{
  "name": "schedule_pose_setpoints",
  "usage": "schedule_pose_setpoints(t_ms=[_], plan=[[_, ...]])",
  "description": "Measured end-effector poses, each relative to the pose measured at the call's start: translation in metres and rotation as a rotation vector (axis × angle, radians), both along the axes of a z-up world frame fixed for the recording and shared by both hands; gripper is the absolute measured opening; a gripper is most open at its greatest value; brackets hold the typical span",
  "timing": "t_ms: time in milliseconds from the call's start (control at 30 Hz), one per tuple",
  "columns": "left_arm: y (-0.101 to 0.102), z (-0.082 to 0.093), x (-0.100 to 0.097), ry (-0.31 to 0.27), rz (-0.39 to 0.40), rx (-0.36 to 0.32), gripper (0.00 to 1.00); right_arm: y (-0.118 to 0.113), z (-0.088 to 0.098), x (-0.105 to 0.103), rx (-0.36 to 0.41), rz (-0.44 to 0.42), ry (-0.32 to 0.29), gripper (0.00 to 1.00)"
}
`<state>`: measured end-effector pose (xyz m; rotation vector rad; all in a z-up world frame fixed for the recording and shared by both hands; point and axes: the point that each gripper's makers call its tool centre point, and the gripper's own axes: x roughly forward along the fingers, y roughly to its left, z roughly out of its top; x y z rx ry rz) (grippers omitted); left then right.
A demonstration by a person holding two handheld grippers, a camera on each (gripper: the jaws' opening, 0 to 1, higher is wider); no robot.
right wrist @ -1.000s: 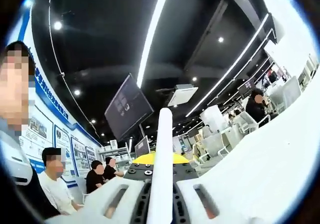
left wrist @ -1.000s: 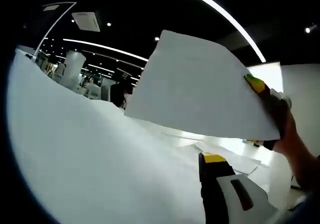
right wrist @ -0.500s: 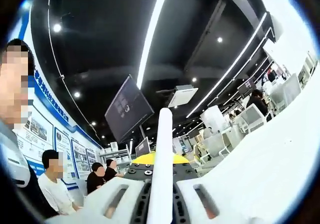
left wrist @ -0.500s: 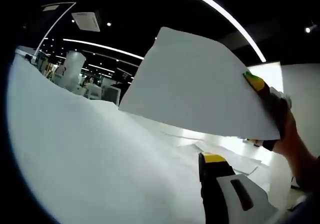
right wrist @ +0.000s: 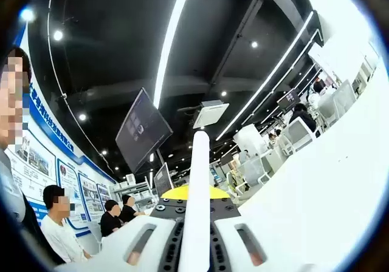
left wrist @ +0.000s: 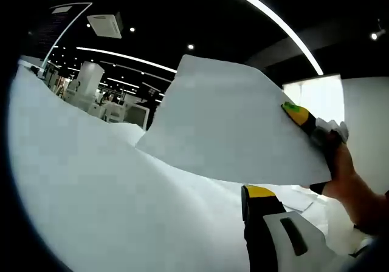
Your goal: Organize the stack of printing papers by aligning and flattening the scattered papers on the table
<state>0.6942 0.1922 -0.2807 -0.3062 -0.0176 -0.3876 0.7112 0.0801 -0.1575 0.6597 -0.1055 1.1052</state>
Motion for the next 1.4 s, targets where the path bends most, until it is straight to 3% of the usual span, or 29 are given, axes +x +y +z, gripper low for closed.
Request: schedule_pose_setpoints(t_ms=[333,900,1400], plan=[[0.000,0.000,0.000,0.001,-0.001,0.000,0.47,0.002,-0.026,0.012,-0.019,-0.030,0.052,0.00],[0.000,0.000,0.000,0.000,-0.007,-0.002,0.47,-0.002,-0.049,0.024,-0.011,-0.071,0.123,0.00],[-0.001,0.001,0.001,-0.001,-0.007,-0.005,0.47,0.008,-0.055,0.023,0.014,-0.046,0.165,0.00]])
